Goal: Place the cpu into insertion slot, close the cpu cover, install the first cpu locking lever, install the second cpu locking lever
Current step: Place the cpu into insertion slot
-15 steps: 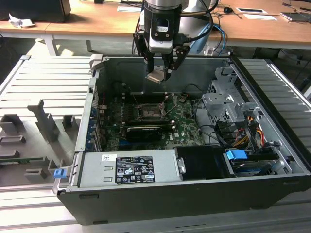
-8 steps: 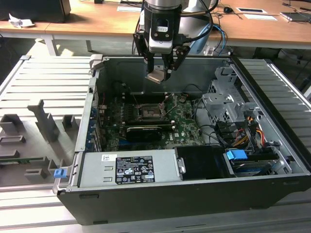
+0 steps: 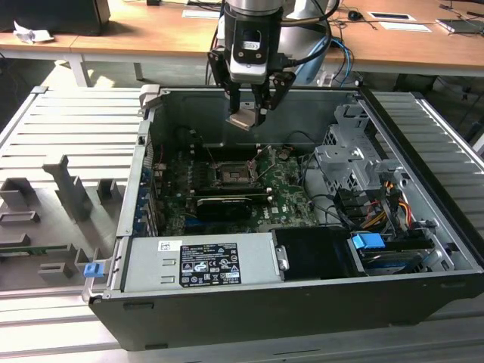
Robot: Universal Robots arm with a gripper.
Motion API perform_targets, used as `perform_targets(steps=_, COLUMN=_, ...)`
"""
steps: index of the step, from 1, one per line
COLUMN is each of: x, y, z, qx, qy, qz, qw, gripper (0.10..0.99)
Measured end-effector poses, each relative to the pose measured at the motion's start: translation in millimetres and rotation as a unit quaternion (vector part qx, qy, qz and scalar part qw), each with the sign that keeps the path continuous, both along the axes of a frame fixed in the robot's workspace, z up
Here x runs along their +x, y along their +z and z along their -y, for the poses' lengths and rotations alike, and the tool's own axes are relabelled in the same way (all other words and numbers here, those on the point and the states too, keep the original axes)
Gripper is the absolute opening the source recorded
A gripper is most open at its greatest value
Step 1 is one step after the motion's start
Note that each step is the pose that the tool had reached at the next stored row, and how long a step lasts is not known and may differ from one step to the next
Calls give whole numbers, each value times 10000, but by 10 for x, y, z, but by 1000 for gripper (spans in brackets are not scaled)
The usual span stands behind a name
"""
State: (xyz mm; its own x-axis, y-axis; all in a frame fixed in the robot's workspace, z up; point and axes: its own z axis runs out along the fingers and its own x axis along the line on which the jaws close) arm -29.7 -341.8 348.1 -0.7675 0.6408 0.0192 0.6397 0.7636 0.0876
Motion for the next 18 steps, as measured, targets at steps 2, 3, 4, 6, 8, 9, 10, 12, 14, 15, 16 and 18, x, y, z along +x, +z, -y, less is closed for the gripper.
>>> perform_targets(steps=2, x=0, y=-4, z=0, qx=-1, qy=-193, qz=0, qw=9998, gripper=529)
perform_targets(steps=3, x=0, y=-7, z=0, qx=0, qy=-272, qz=0, qw=9996, gripper=529)
perform_targets(steps=4, x=0, y=-9, z=0, qx=0, qy=-350, qz=0, qw=9994, gripper=529)
perform_targets(steps=6, x=0, y=-15, z=0, qx=-1, qy=-520, qz=0, qw=9986, gripper=529)
perform_targets(steps=8, x=0, y=-21, z=0, qx=-1, qy=-732, qz=0, qw=9973, gripper=529)
perform_targets(steps=9, x=1, y=-24, z=0, qx=-1, qy=-796, qz=-1, qw=9968, gripper=529)
perform_targets(steps=10, x=1, y=-31, z=0, qx=-1, qy=-837, qz=-1, qw=9965, gripper=529)
perform_targets(steps=12, x=0, y=-53, z=0, qx=0, qy=-852, qz=0, qw=9964, gripper=529)
perform_targets(steps=14, x=0, y=-66, z=0, qx=3, qy=-852, qz=-1, qw=9964, gripper=529)
perform_targets(steps=15, x=0, y=-71, z=0, qx=3, qy=-852, qz=-1, qw=9964, gripper=529)
perform_targets(steps=16, x=0, y=-76, z=0, qx=4, qy=-852, qz=-1, qw=9964, gripper=529)
perform_targets(steps=18, x=0, y=-79, z=0, qx=3, qy=-852, qz=-1, qw=9964, gripper=529)
